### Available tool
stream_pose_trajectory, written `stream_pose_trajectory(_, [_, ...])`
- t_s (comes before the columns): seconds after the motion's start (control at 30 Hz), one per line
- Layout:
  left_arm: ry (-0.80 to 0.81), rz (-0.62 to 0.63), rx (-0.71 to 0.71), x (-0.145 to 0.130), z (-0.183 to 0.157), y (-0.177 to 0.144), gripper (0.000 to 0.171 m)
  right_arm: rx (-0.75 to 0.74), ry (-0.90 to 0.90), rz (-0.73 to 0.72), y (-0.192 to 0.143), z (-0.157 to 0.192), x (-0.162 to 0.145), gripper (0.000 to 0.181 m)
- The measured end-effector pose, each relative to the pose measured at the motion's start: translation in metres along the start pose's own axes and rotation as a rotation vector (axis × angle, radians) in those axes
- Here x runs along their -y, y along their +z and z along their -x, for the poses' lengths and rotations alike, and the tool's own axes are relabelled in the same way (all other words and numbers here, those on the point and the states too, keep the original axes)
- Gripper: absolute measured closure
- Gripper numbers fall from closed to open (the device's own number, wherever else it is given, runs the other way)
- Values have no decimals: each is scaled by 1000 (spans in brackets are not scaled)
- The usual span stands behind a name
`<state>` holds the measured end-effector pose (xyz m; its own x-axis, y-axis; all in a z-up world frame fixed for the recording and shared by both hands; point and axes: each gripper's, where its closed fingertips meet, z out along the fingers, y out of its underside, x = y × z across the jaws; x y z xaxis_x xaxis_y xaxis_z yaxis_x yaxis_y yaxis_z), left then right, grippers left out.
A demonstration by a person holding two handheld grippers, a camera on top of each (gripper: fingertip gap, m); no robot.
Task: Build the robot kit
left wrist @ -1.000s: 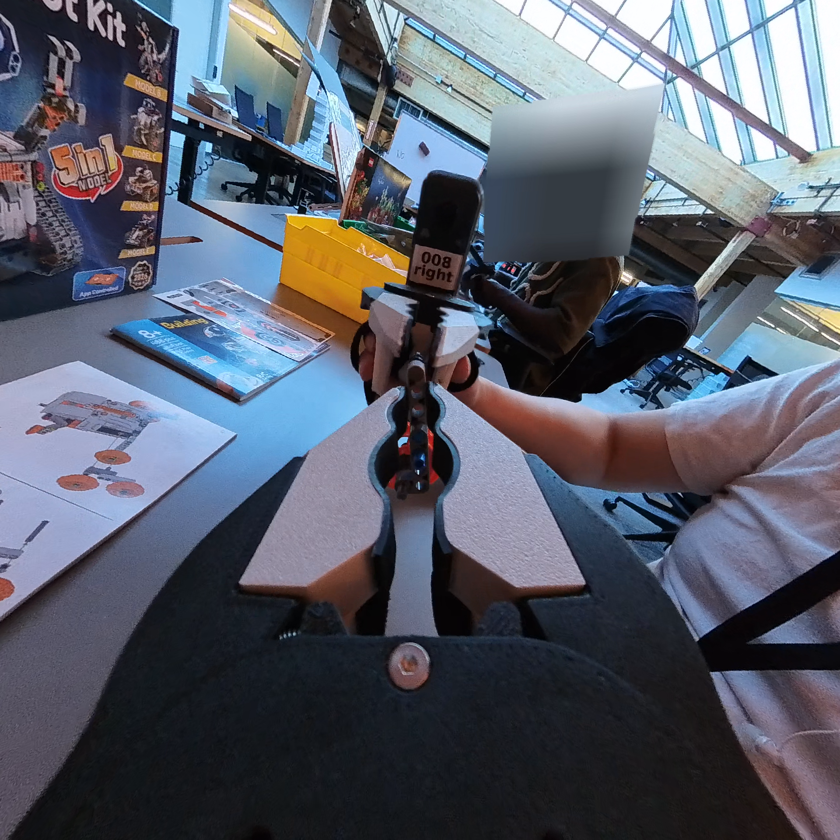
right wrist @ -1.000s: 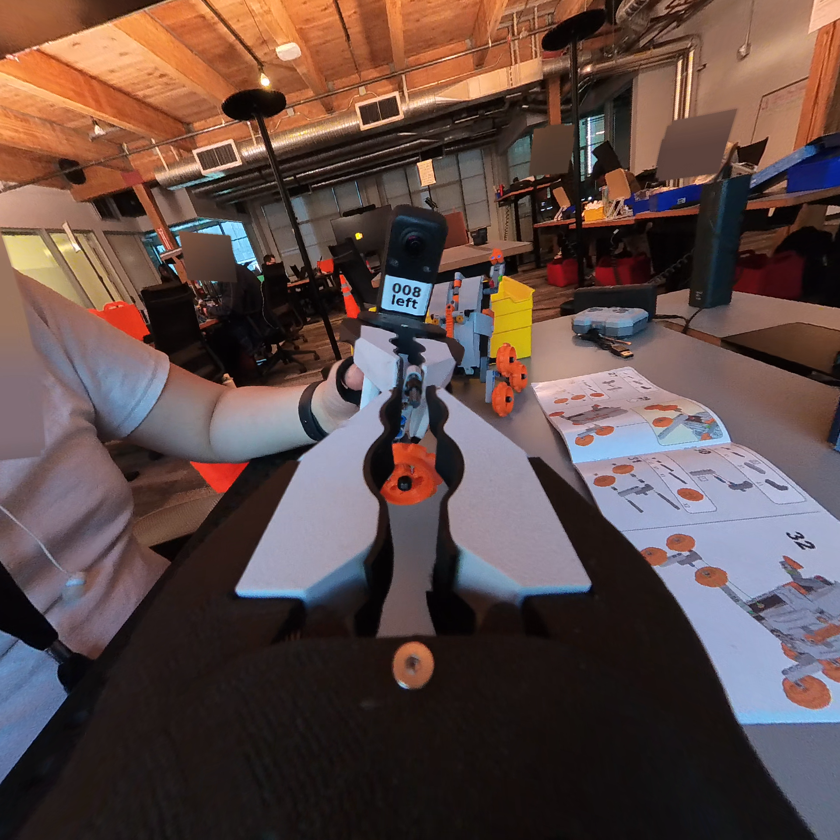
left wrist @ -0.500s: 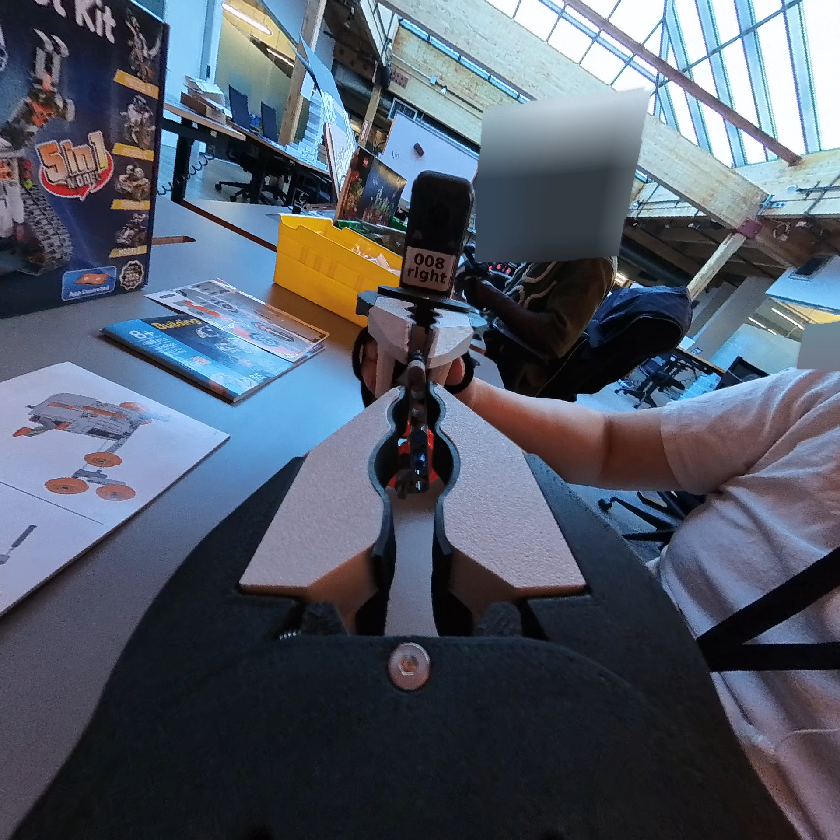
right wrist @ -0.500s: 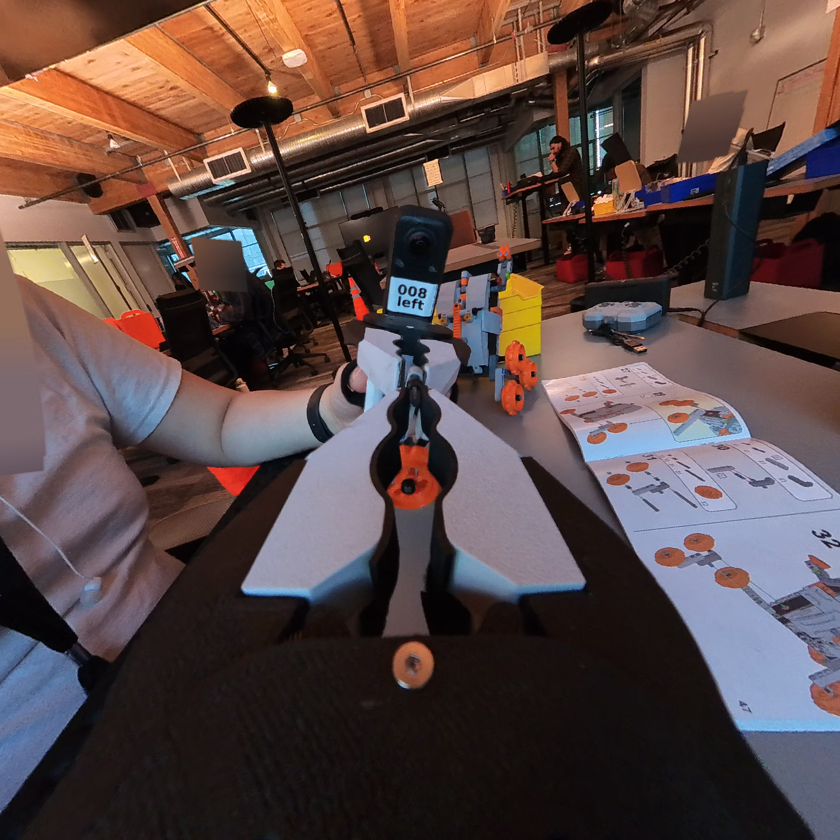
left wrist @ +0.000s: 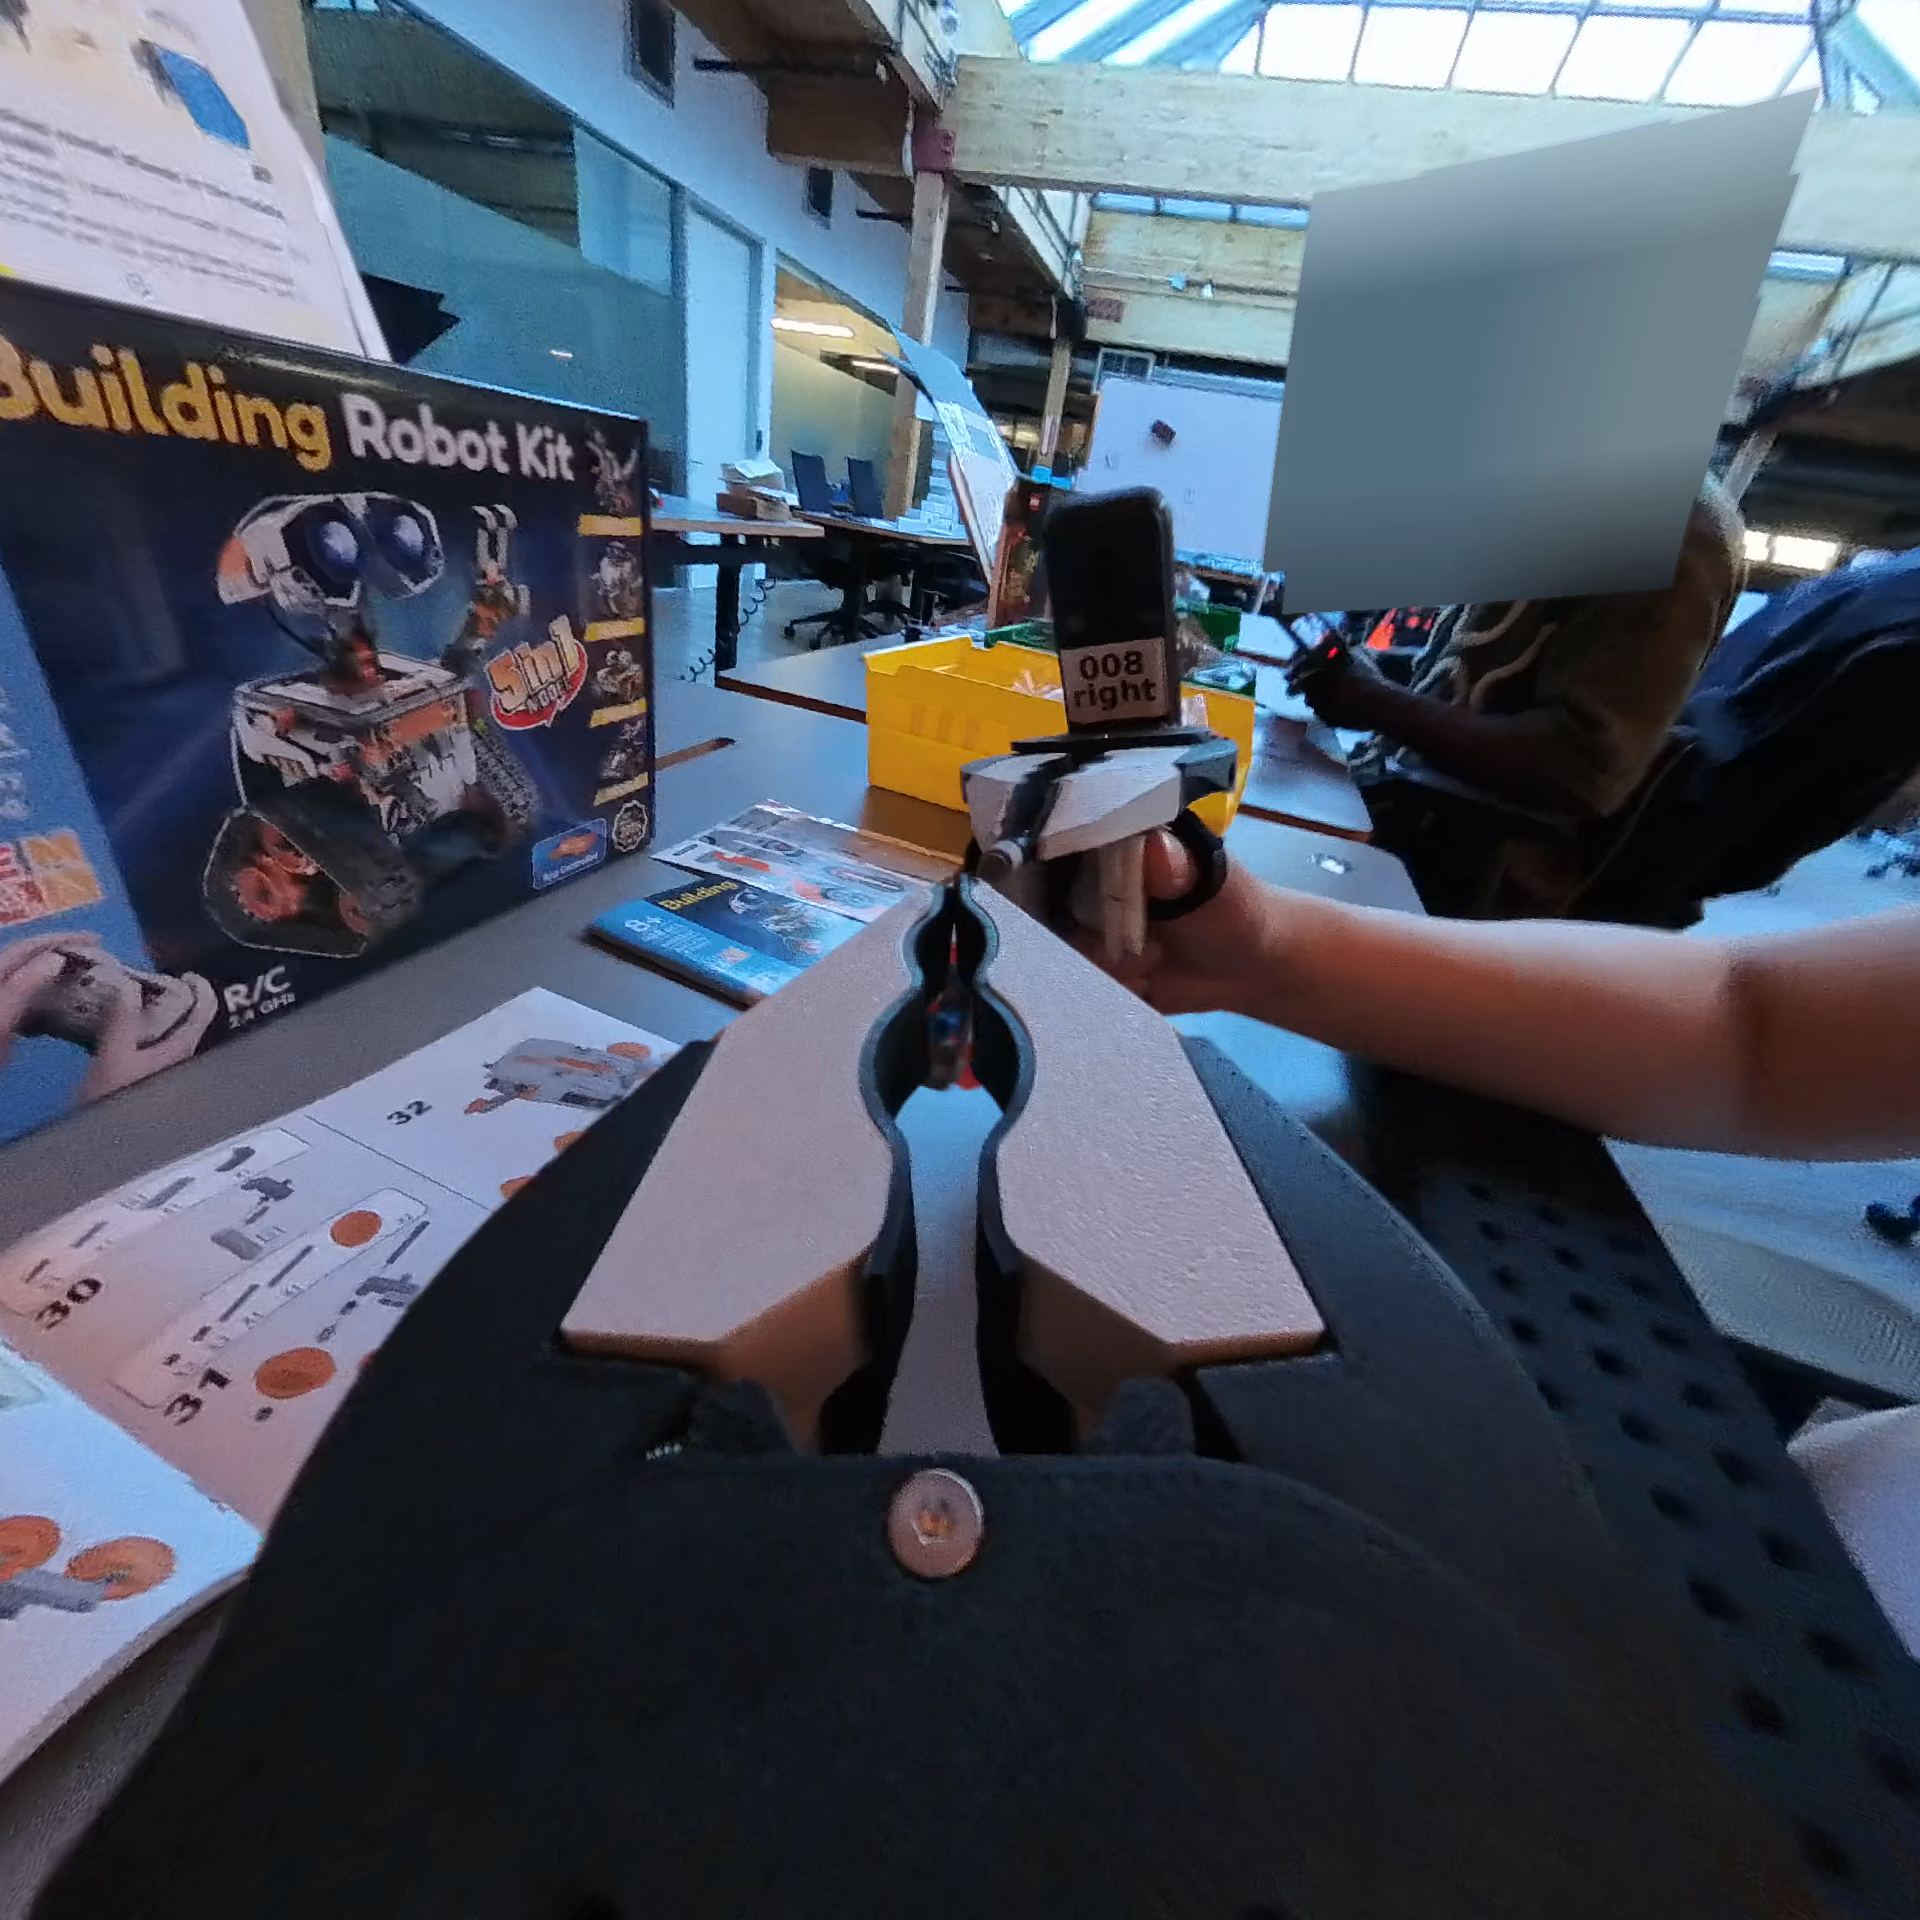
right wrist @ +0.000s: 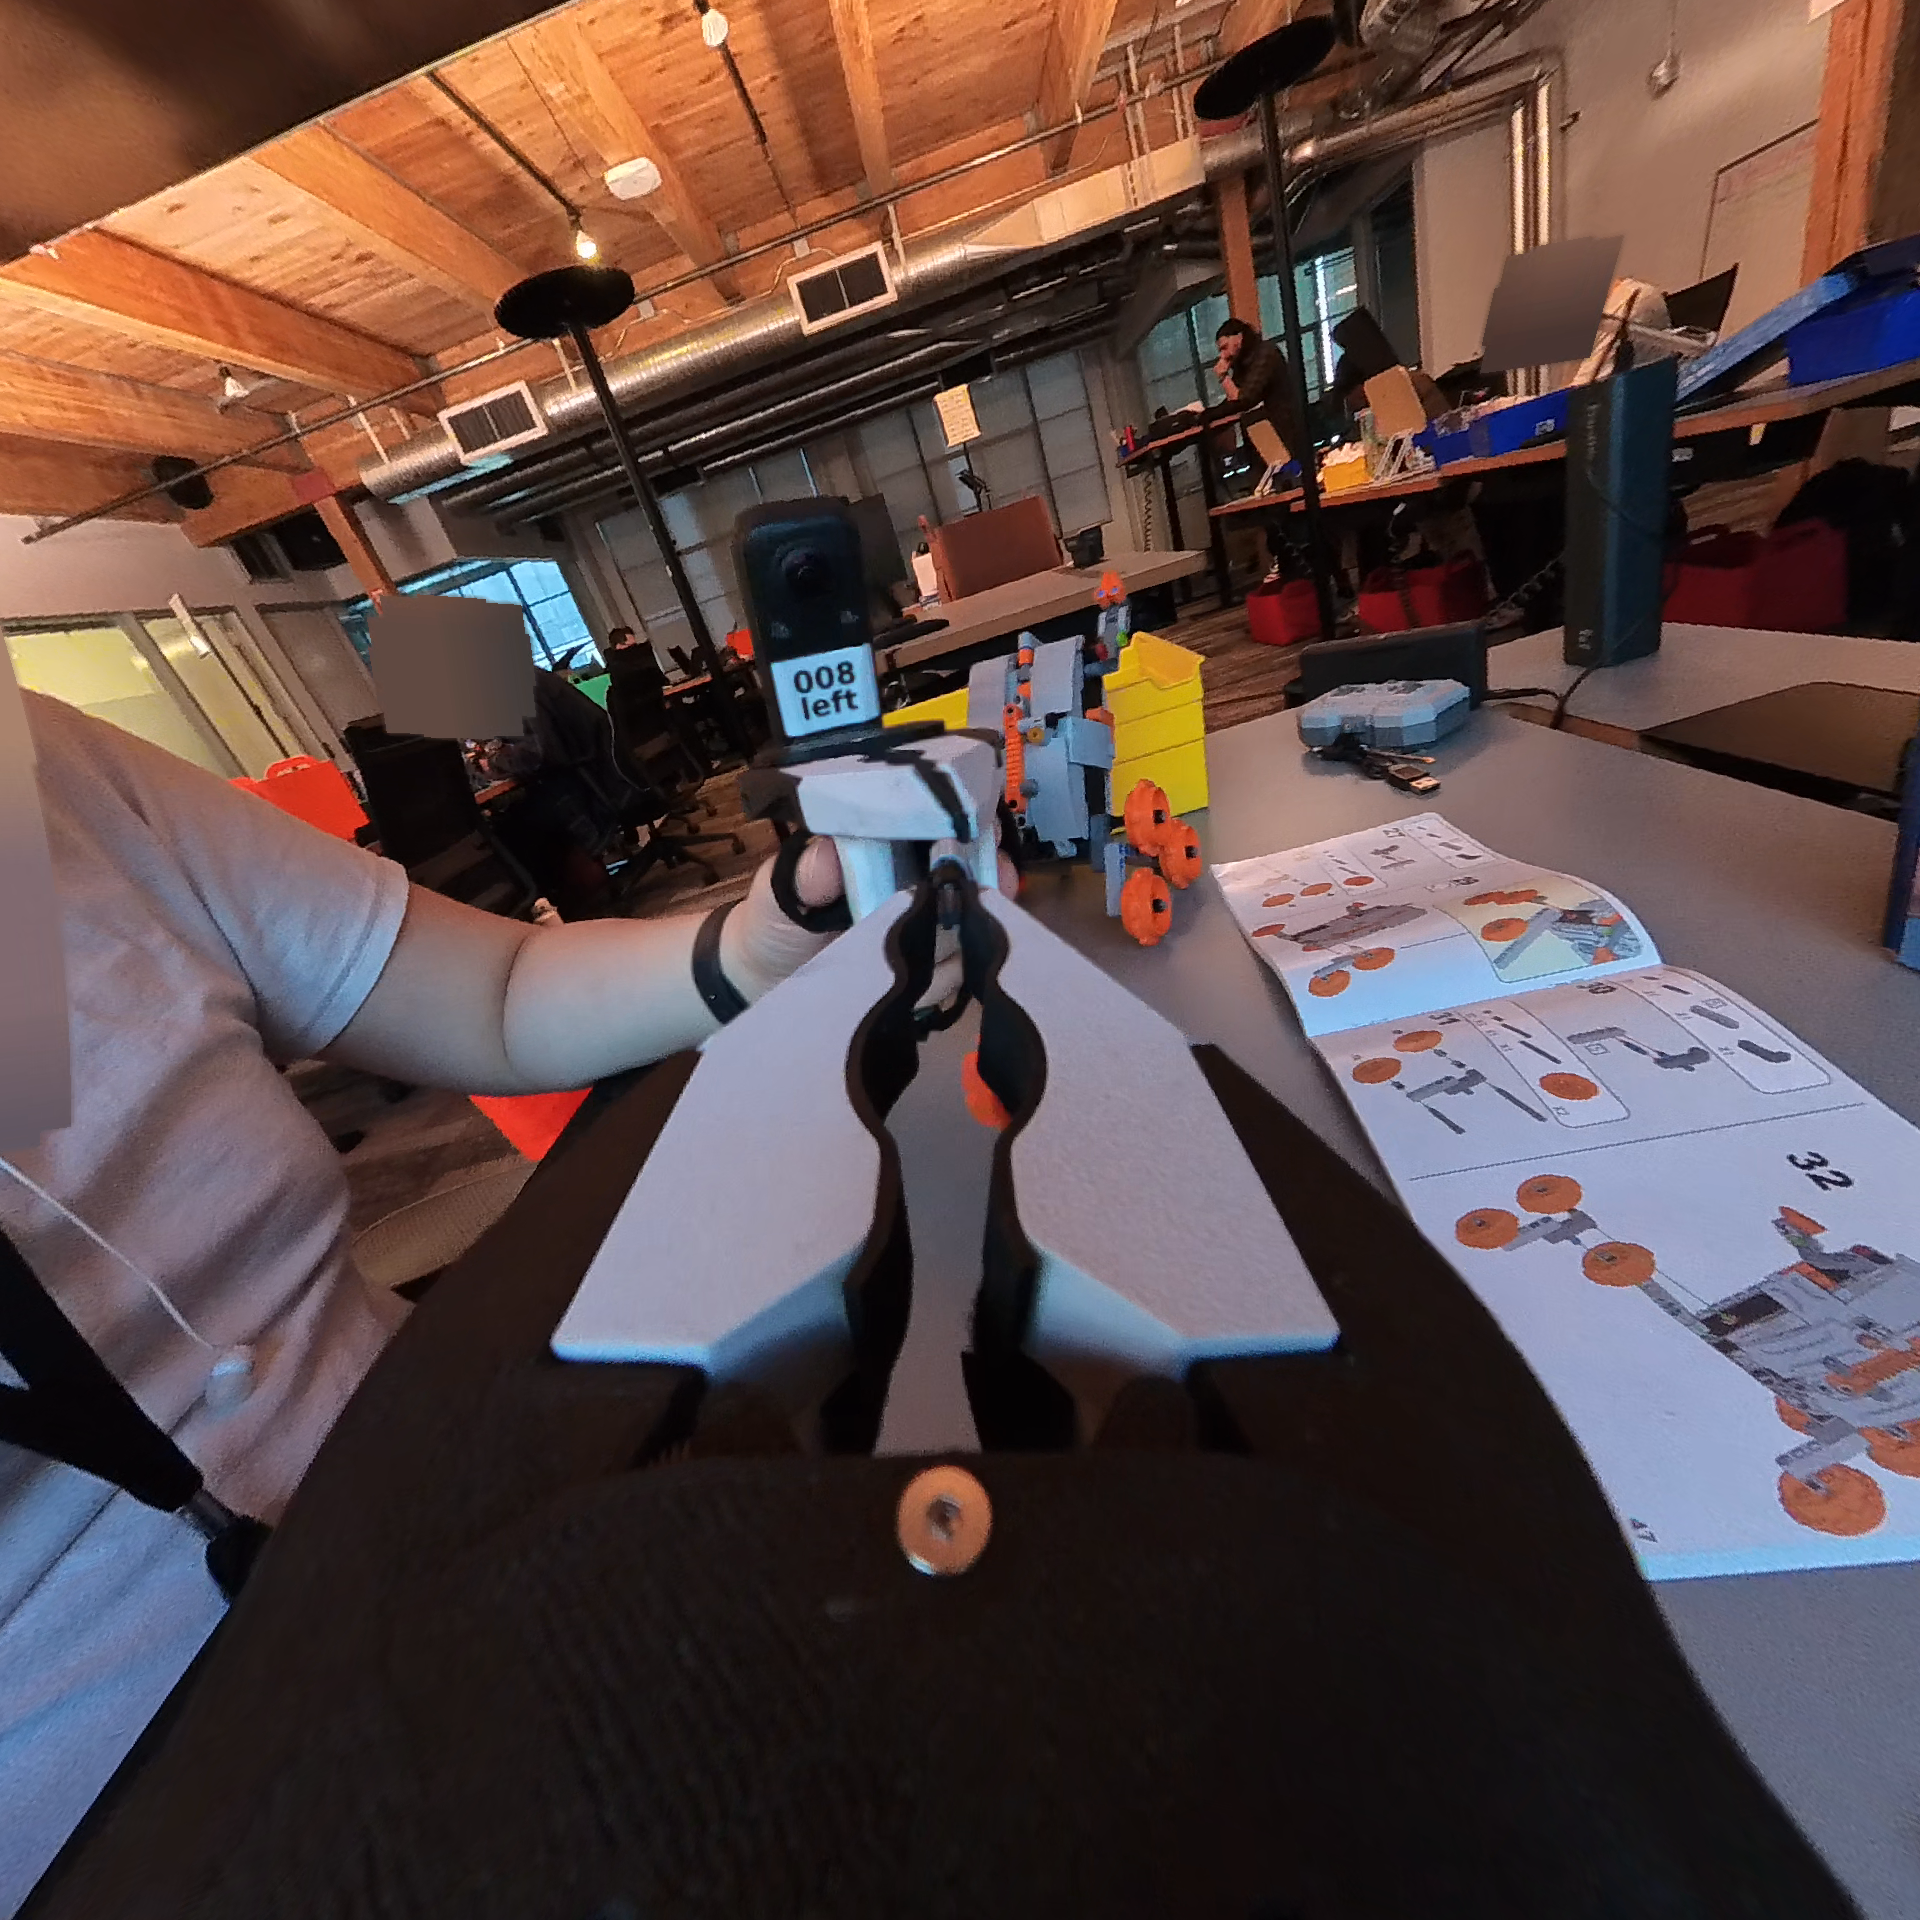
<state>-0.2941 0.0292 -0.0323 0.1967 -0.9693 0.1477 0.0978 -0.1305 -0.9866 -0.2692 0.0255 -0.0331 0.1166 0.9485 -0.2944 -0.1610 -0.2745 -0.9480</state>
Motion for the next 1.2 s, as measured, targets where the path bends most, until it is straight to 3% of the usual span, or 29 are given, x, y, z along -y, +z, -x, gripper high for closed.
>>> stream_pose_trajectory(0.13, [-39,28,-110,-7,-15,5,171,24,1,21,2,4,-4,178])
stream_pose_trajectory(0.33, [-109,34,-146,-9,-14,5,165,37,9,62,0,4,-10,178])
stream_pose_trajectory(0.5, [-31,94,-104,-18,-14,9,161,22,1,61,0,2,-10,178])
stream_pose_trajectory(0.67, [121,135,-39,-26,-15,14,144,28,-18,82,2,4,-14,178])
stream_pose_trajectory(0.77, [125,129,-67,-27,-21,15,148,42,-26,102,4,6,-17,178])
stream_pose_trajectory(0.9, [117,128,-90,-26,-23,14,166,70,-42,115,4,12,-18,178])
stream_pose_trajectory(1.2, [152,127,-121,-22,-31,11,167,143,-16,100,1,19,-17,178])
